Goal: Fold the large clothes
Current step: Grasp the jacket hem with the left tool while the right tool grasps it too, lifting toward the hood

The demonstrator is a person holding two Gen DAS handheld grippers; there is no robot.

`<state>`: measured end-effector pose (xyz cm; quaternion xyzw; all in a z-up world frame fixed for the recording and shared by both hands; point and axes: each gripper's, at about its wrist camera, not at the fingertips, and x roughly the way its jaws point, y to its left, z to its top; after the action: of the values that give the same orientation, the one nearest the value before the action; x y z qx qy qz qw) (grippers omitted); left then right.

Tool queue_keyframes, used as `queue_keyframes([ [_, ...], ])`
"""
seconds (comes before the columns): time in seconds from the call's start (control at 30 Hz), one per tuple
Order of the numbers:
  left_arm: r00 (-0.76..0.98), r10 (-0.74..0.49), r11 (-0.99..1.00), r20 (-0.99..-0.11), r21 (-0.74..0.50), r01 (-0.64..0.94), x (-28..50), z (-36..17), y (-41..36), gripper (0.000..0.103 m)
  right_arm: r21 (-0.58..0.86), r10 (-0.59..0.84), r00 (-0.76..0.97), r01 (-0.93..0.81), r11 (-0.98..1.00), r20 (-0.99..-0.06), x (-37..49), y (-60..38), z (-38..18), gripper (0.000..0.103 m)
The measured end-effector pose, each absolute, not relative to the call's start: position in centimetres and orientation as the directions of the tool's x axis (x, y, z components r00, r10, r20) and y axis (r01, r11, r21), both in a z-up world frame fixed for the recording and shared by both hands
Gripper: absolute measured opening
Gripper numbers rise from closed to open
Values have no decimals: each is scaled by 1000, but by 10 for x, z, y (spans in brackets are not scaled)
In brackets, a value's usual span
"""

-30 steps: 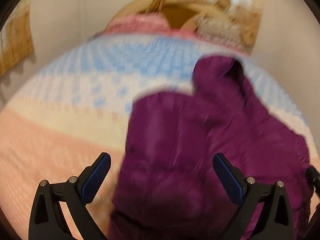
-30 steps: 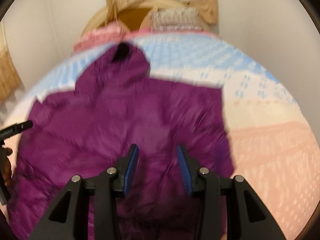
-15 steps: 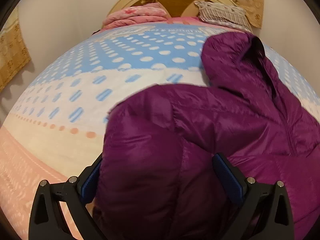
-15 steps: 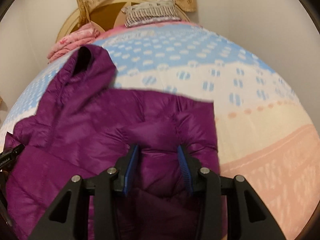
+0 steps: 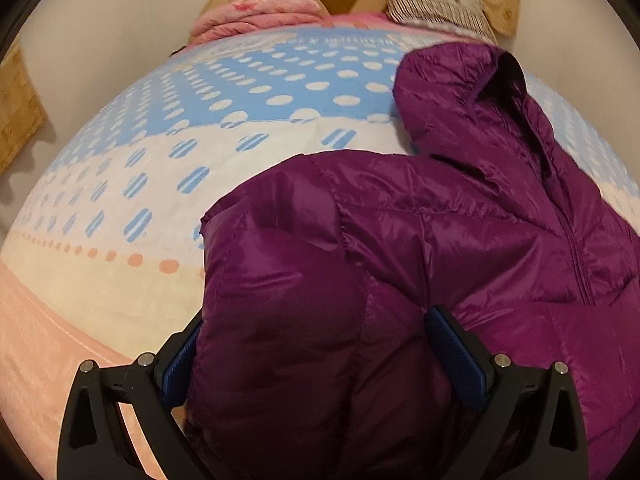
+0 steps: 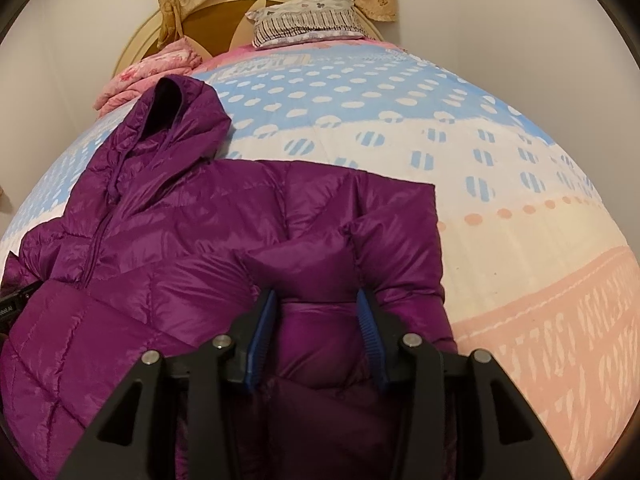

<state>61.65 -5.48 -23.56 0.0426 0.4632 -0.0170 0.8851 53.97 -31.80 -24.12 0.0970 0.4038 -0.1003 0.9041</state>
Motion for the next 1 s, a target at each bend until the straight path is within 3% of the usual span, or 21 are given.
queue_keyframes([
  [0.1, 614, -1, 995, -789, 60, 78, 609, -205, -51, 102, 122, -47, 638, 217, 969, -768, 541, -319, -228, 62],
  [0.23, 676, -88, 985, -732, 38, 169, 618, -158, -62, 102, 153, -18, 693, 185, 971, -721, 555, -325, -193, 63],
  [0.37, 679, -96, 978, -728, 58, 201, 659, -148, -78, 102, 175, 21, 704, 147, 974, -710, 600, -330, -174, 63],
  [0.53, 665, -122, 984, -737, -2, 178, 721, -148, -90, 102, 192, 44, 712, 128, 973, -701, 666, -333, -167, 66],
  [0.7, 641, -218, 976, -736, -161, 147, 773, -156, -95, 102, 213, 92, 715, 81, 974, -693, 721, -323, -167, 71],
  [0.87, 608, -193, 981, -770, -130, 146, 808, -186, -110, 102, 231, 111, 705, 76, 970, -700, 766, -315, -182, 71],
  [1.0, 575, -233, 972, -785, -196, 127, 829, -207, -107, 101, 264, 142, 692, 72, 962, -707, 788, -311, -197, 71],
])
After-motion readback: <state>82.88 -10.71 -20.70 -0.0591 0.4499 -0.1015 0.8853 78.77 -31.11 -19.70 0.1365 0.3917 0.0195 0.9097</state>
